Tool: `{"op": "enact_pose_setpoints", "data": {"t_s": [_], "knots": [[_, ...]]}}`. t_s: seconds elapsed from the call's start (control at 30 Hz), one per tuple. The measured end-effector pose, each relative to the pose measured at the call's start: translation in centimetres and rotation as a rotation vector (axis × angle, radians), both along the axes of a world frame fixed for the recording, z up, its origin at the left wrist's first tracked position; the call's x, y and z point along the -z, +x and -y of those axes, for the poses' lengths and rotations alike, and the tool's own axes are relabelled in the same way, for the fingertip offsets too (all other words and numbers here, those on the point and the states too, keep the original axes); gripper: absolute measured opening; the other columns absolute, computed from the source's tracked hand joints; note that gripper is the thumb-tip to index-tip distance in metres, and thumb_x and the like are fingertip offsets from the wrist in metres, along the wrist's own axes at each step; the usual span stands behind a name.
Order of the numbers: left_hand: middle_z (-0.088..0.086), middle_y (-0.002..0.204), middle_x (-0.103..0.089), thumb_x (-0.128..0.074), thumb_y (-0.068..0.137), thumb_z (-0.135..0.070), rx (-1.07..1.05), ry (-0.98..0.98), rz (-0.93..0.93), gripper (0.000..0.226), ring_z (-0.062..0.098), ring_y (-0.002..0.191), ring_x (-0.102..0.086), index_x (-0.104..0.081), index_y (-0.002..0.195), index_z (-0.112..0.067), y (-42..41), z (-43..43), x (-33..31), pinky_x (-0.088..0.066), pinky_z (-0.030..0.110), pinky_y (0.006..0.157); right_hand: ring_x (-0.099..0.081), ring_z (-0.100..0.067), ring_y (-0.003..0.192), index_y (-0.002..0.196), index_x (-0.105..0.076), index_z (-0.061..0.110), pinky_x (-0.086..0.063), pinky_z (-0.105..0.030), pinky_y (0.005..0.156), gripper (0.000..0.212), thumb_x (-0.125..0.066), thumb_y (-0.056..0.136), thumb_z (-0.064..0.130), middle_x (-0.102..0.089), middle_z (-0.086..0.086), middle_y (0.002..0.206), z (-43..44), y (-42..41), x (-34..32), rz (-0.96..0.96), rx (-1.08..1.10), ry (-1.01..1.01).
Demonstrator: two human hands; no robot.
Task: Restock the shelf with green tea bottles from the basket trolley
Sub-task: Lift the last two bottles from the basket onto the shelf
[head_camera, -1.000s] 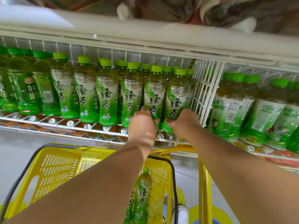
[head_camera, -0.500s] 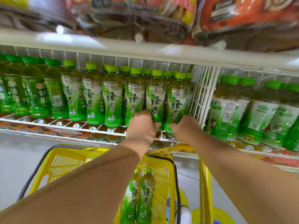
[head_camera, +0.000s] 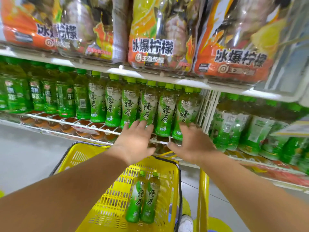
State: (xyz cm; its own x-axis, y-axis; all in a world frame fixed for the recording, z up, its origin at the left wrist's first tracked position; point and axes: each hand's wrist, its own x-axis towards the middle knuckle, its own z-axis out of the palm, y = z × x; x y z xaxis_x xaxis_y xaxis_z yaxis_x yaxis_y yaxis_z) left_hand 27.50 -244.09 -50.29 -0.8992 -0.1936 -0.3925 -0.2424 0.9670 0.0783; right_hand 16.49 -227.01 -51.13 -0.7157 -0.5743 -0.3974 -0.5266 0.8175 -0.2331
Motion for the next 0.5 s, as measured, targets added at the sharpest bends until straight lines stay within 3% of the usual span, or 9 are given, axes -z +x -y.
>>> {"op": "enact_pose_setpoints", "data": {"t_s": [0.1,0.3,0.5], "knots": [[0.011,0.162,-0.018,-0.049,0.087,-0.067,-0.009,-0.065,-0.015,0.089,0.032,0.150,-0.012,-0.020,0.155,-0.017,1.7,-0.5,-0.7,-0.017,0.059,0.118,-0.035,-0.035,0.135,0.148,-0.028,0.022,-0.039,-0.045,0.107,0.092,-0.043,0.077,0.078,-0.040,-0.013,0.146,0.0,0.9,-1.3,-0.076,-0.113,0.079],[0.010,0.164,-0.010,-0.041,0.081,-0.080,-0.081,-0.145,0.051,0.102,0.030,0.151,-0.006,-0.010,0.157,-0.018,5.2,-1.6,-2.7,-0.011,0.058,0.119,-0.003,-0.036,0.150,0.156,-0.009,0.019,-0.014,-0.052,0.119,0.095,-0.036,0.084,0.075,-0.008,-0.014,0.163,-1.8,2.9,-3.7,-0.075,-0.219,0.127],[0.009,0.164,-0.015,-0.038,0.078,-0.084,-0.119,-0.168,0.029,0.105,0.031,0.150,-0.012,-0.014,0.157,-0.018,8.9,-0.4,-6.2,-0.015,0.058,0.118,-0.002,-0.036,0.150,0.157,-0.006,0.017,-0.014,-0.053,0.119,0.093,-0.025,0.087,0.076,-0.006,-0.014,0.163,-2.8,6.5,-6.2,-0.120,-0.220,0.141]]}}
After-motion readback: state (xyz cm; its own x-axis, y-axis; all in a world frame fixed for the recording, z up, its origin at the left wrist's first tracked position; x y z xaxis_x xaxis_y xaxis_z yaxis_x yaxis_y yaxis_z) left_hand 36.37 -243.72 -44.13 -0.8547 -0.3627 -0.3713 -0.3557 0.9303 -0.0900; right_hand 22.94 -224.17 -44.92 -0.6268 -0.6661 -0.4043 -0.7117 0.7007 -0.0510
